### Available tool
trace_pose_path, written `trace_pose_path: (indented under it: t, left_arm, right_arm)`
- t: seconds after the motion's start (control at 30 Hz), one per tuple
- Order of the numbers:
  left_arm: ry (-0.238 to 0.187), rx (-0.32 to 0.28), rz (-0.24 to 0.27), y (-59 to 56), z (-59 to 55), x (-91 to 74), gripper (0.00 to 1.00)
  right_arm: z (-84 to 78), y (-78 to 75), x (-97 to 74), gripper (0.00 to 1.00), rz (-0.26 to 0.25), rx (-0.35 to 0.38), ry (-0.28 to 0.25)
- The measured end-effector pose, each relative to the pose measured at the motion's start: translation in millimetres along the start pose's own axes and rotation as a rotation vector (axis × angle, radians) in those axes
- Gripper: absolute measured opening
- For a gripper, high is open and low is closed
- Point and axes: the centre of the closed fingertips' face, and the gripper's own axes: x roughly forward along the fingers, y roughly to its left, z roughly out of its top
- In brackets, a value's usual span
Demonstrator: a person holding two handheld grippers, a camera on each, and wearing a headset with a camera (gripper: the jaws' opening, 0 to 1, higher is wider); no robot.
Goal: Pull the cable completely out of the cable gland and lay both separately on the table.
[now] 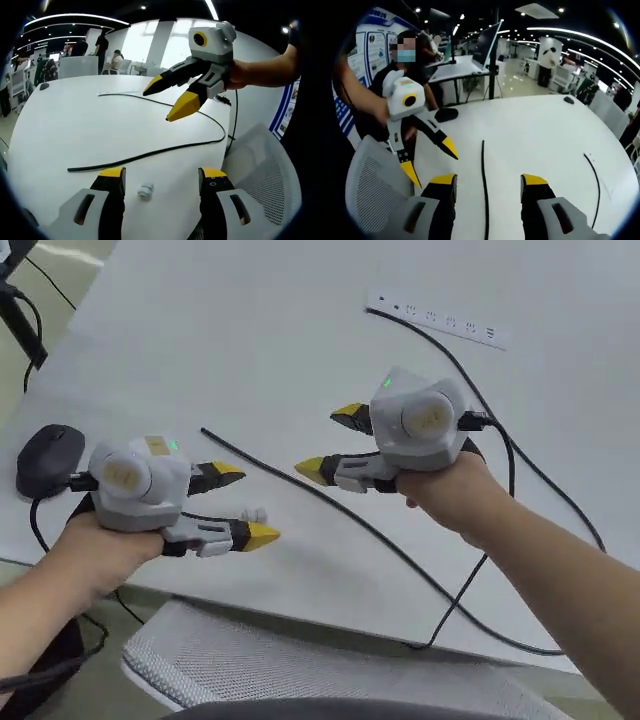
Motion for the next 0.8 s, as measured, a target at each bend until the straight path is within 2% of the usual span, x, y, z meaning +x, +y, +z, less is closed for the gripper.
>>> trace_pose_path:
  t: [0.07,0.13,0.17,0.23,0.3,0.4,0.47,0.53,0.63,0.8]
  left_arm:
    - [0.002,0.004,-0.001,-3.2,3.7,-3.4,0.6]
    - [0.001,0.009,0.004,-5.1,9.3,-8.4,0.62]
    - [-0.015,0.003,0.005,-6.0,14.3,-11.0,0.62]
    - [-0.035,-0.017,0.005,-7.8,22.1,-15.4,0.65]
    - [-0.041,-0.015,0.007,-10.2,26.9,-19.3,0.67]
    - [-0.036,-0.01,0.015,-10.9,29.6,-23.7,0.68]
    - [-0.039,-0.014,0.016,-8.0,28.6,-25.2,0.68]
    - [-0.045,-0.017,0.018,-10.3,33.3,-28.3,0.7]
    - [-0.044,-0.02,0.023,-10.9,33.9,-32.8,0.74]
    - [-0.048,-0.025,0.042,-9.5,34.4,-40.8,0.79]
  right_arm:
    - [-1.2,-3.4,-10.1,0.53,-0.015,0.01,-0.021]
    - [-3.4,-6.1,-22.4,0.55,-0.029,0.049,-0.05]
    - [-4.9,-5.7,-29.3,0.57,-0.031,0.083,-0.07]
    - [-7.3,-5.8,-39.5,0.6,-0.042,0.106,-0.098]
    - [-13.8,-3.6,-51.5,0.62,-0.05,0.14,-0.113]
    - [-22.4,-1.4,-66.5,0.68,-0.077,0.171,-0.146]
    - [-33.2,2.8,-77.0,0.68,-0.084,0.208,-0.151]
    - [-39.3,4.0,-83.5,0.7,-0.097,0.227,-0.156]
    - [-48.9,4.8,-96.6,0.71,-0.123,0.279,-0.175]
    - [-59.8,9.4,-110.4,0.75,-0.148,0.315,-0.193]
